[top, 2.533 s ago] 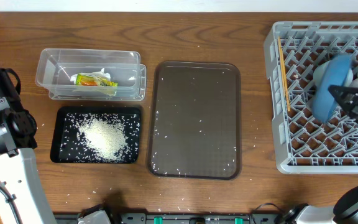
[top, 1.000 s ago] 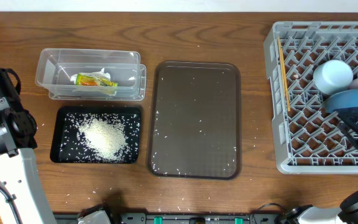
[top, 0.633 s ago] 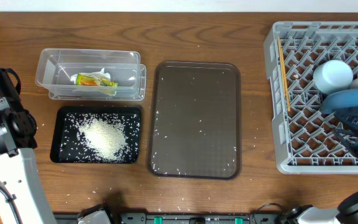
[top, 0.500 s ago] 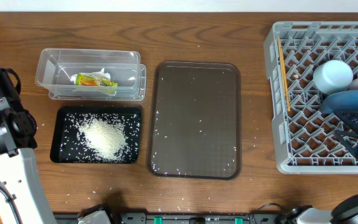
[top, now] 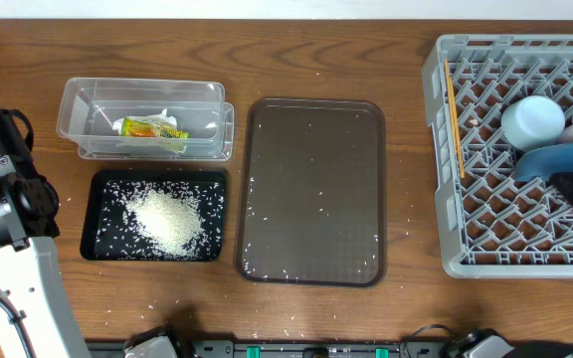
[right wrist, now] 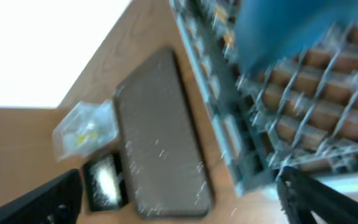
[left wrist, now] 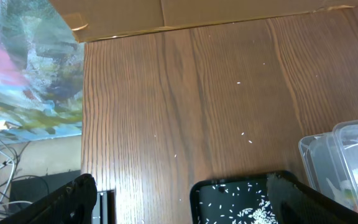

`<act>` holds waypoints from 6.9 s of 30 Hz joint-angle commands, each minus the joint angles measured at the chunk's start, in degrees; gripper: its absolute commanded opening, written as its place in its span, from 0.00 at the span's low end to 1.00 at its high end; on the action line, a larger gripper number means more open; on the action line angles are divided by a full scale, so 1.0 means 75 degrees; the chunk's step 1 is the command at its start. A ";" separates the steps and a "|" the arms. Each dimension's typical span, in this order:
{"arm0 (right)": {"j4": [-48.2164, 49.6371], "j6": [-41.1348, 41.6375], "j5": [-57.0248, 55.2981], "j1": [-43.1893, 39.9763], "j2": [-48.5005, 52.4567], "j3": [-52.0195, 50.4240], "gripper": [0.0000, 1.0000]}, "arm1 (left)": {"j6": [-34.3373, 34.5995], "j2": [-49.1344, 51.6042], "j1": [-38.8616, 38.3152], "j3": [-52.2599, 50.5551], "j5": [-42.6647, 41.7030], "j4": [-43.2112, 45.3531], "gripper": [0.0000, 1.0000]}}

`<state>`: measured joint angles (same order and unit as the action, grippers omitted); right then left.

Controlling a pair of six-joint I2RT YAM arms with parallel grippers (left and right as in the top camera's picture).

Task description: Sort waste into correct bins and load items into the dishwasher rack

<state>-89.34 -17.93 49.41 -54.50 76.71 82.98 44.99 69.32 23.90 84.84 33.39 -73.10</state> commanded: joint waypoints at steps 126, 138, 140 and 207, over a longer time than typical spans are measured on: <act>0.4925 0.5735 -0.7012 0.9818 0.5540 0.0117 0.26 | -0.0020 -0.0006 0.0041 0.0015 0.0152 -0.0023 0.90; 0.5435 0.5761 -0.7003 0.9818 0.5540 -0.0460 0.26 | -0.0020 -0.0006 0.0041 0.0015 0.0152 -0.0023 0.91; 0.5496 0.5761 -0.7006 0.9818 0.5540 -0.0460 0.24 | -0.0020 -0.0006 0.0041 0.0015 0.0152 -0.0020 0.90; 0.7262 0.1466 -0.6327 0.8411 0.5540 -0.0373 0.06 | -0.0020 -0.0006 0.0041 0.0015 0.0152 -0.0023 0.91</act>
<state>-34.83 -3.49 2.13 8.86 117.58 80.07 44.99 69.32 23.90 84.84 33.41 -73.10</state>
